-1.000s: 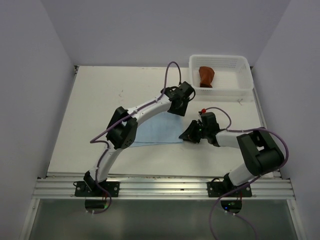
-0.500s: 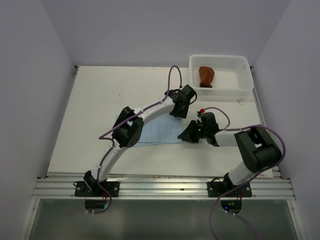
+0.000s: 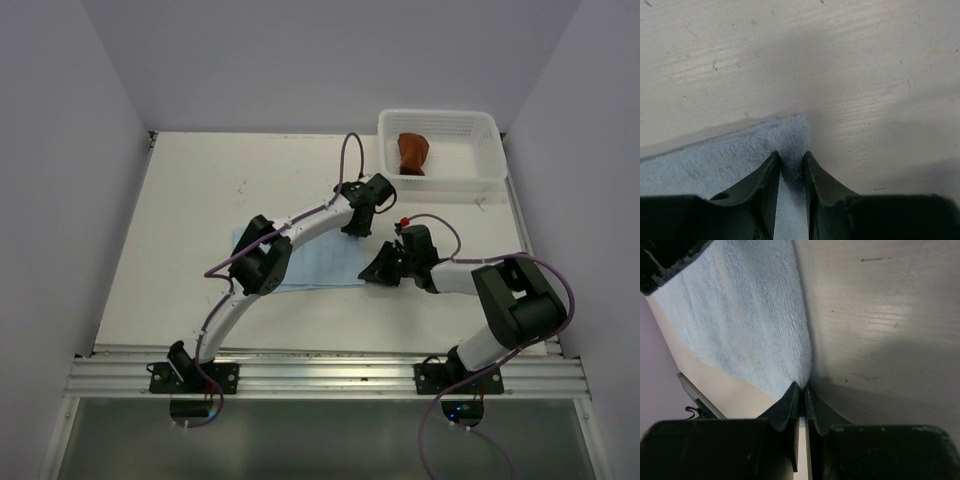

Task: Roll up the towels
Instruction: Roll the towel

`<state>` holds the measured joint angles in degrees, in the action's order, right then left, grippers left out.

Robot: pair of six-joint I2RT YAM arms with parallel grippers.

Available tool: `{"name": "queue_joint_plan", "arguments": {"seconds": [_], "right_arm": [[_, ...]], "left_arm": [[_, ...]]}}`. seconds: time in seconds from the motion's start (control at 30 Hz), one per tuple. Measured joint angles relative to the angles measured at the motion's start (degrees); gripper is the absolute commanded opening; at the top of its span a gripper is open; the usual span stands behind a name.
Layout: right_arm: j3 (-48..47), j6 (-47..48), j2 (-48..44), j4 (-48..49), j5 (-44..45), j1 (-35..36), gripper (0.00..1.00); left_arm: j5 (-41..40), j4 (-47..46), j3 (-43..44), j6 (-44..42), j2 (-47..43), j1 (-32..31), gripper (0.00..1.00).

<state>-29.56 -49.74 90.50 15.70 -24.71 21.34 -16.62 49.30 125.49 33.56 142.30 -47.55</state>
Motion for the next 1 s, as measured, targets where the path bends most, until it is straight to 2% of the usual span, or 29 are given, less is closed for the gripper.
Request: {"name": "queue_joint_plan", "arguments": {"seconds": [0.27, 0.53, 1.0], "right_arm": [[-3.56, 6.71, -3.63, -10.43, 4.61, 0.37, 0.0], [-7.3, 13.75, -8.96, -20.92, 11.91, 4.98, 0.0], [-7.43, 18.38, -13.79, -28.7, 20.13, 5.66, 0.0]], "left_arm": [[-0.55, 0.72, 0.42, 0.96, 0.09, 0.0, 0.24], [3.65, -2.64, -3.06, 5.2, -2.29, 0.87, 0.17], [9.9, -6.32, -3.41, 8.04, -2.84, 0.92, 0.13]]}}
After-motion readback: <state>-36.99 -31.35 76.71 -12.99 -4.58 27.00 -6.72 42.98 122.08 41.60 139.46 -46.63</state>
